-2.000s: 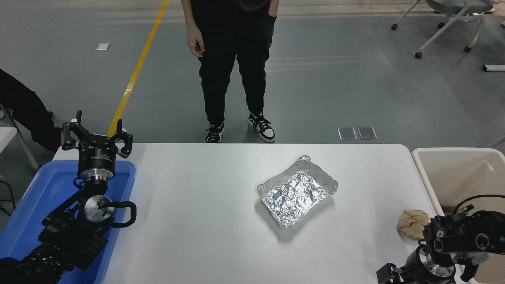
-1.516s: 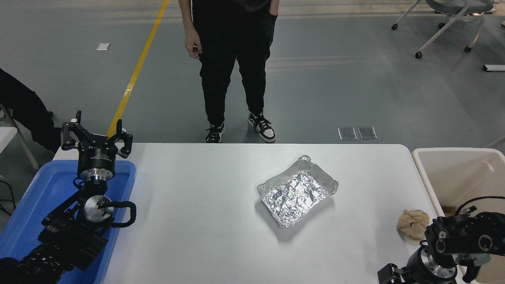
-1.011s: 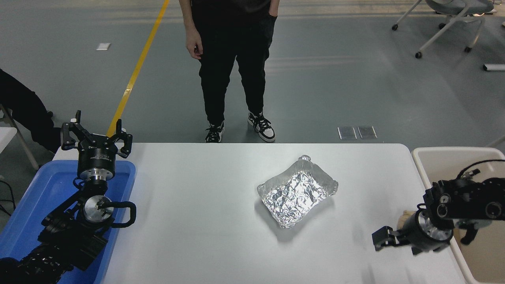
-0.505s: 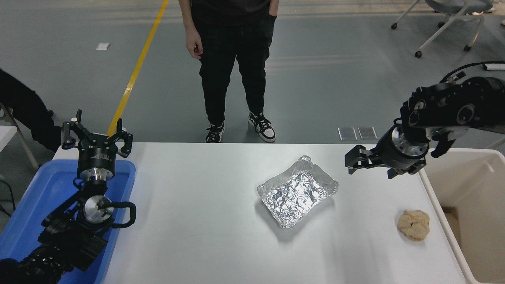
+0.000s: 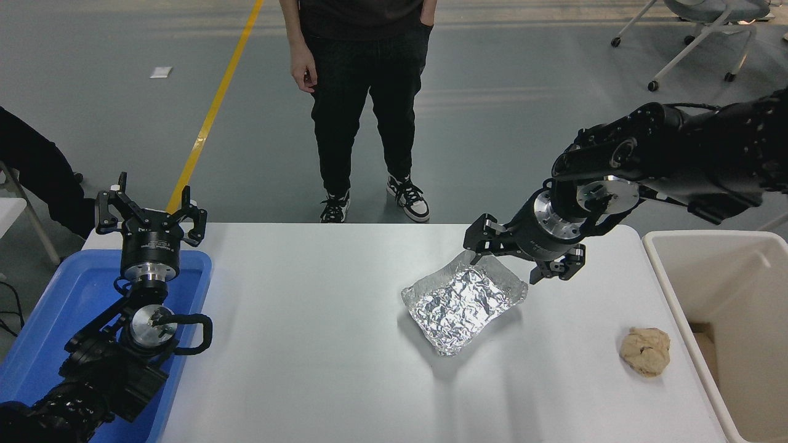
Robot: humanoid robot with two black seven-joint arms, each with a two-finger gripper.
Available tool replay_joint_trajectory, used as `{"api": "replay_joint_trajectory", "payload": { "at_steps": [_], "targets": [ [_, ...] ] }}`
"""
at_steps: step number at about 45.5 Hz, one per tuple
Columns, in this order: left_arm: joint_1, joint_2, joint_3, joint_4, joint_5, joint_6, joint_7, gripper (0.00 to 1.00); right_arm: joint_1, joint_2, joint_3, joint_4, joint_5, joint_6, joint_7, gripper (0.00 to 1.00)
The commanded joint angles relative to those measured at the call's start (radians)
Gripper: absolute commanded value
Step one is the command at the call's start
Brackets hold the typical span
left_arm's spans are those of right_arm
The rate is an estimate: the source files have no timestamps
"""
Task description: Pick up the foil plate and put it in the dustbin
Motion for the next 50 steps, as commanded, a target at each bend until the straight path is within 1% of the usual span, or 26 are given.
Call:
{"api": "replay_joint_trajectory", "payload": {
  "at_steps": [1,7,15,22,28,34,35,39,42,43,50],
  "targets": [
    [0.0,0.0,0.0,0.0,0.0,-0.001,0.0,0.99,-0.157,0.017,0.032,-0.072,0.048,-0.144,0.0,1.0],
    [0.0,0.0,0.0,0.0,0.0,0.0,0.0,0.99,-0.252,0.017,0.055,-0.126,0.037,-0.211,0.0,1.0],
    [0.0,0.0,0.0,0.0,0.0,-0.001,0.0,0.99,-0.373,0.017,0.058,-0.192,-0.098,-0.254,0.0,0.99],
    [0.0,0.0,0.0,0.0,0.0,-0.001,0.0,0.99,-0.454,0.017,0.081,-0.249,-0.115,-0.305,0.0,0.97],
    [0.0,0.0,0.0,0.0,0.0,0.0,0.0,0.99,-0.51,0.017,0.109,-0.287,-0.122,-0.337,0.0,0.93],
    [0.0,0.0,0.0,0.0,0.0,0.0,0.0,0.99,-0.54,0.017,0.11,-0.327,-0.17,-0.345,0.0,0.88],
    [0.0,0.0,0.0,0.0,0.0,0.0,0.0,0.99,-0.54,0.017,0.112,-0.33,-0.17,-0.345,0.0,0.85],
    [0.0,0.0,0.0,0.0,0.0,0.0,0.0,0.99,-0.543,0.017,0.113,-0.341,-0.174,-0.346,0.0,0.67],
    [0.0,0.0,0.0,0.0,0.0,0.0,0.0,0.99,-0.548,0.017,0.115,-0.346,-0.177,-0.352,0.0,0.47],
    [0.0,0.0,0.0,0.0,0.0,0.0,0.0,0.99,-0.55,0.017,0.115,-0.346,-0.18,-0.357,0.0,0.44],
    [0.0,0.0,0.0,0.0,0.0,0.0,0.0,0.99,-0.562,0.017,0.13,-0.346,-0.193,-0.365,0.0,0.39]
  ]
}}
